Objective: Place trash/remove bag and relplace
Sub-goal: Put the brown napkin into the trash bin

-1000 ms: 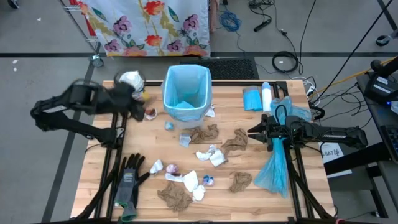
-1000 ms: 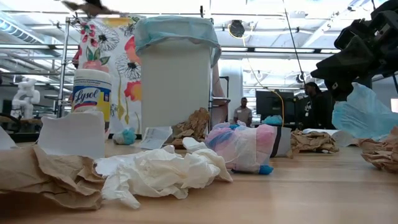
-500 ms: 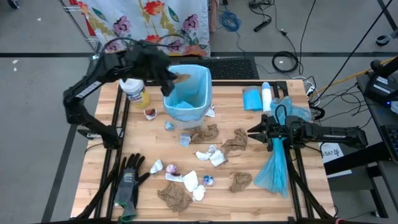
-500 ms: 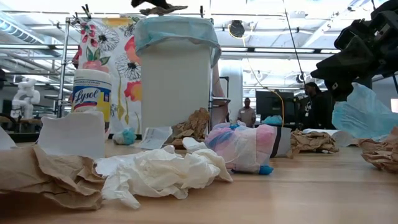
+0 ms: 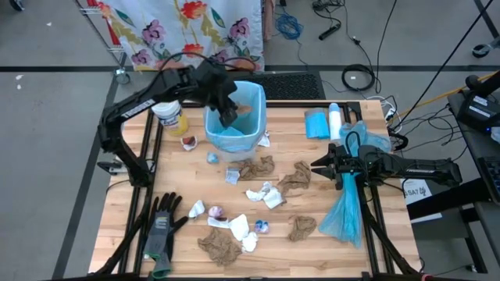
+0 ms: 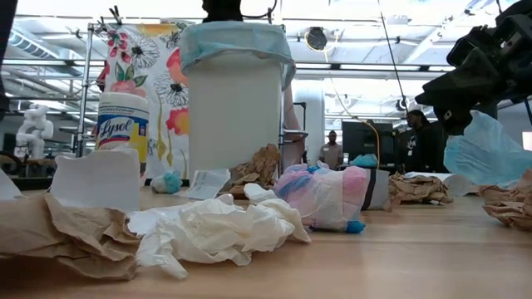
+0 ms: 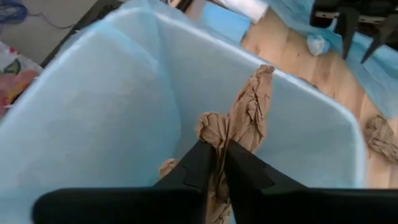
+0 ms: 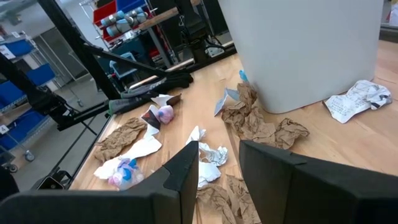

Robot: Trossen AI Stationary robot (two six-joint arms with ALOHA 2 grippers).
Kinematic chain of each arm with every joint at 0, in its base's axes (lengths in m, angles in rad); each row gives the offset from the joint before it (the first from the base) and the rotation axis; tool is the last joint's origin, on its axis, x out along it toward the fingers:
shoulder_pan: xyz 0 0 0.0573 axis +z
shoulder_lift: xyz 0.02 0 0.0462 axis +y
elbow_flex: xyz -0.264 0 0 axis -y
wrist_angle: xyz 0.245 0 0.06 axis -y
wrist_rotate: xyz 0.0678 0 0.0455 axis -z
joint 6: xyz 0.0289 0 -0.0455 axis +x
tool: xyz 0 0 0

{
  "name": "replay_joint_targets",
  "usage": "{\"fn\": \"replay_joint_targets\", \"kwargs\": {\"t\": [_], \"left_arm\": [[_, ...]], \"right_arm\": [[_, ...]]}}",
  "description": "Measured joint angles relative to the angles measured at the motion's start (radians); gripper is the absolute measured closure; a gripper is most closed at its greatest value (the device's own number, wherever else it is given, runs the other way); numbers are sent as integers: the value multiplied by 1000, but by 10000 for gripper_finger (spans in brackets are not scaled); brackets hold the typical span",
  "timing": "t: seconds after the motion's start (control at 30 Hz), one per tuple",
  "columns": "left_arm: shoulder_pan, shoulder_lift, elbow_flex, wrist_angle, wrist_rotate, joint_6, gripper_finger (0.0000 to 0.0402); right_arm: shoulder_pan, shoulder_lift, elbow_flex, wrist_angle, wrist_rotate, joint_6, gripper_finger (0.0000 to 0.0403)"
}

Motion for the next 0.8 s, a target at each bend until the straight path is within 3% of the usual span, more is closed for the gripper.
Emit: {"fn": "replay_joint_targets", "kwargs": {"t": [0.23,0.47,0.8], "left_arm": [[-2,6,0,-4,-8,-6,291],[-7,6,0,-6,-18,-10,277],[-55,6,0,-8,-18,-328,276]], "right_arm": [[0,0,0,0,0,0,293],[0,0,0,0,0,0,293],[0,0,0,0,0,0,293]]}}
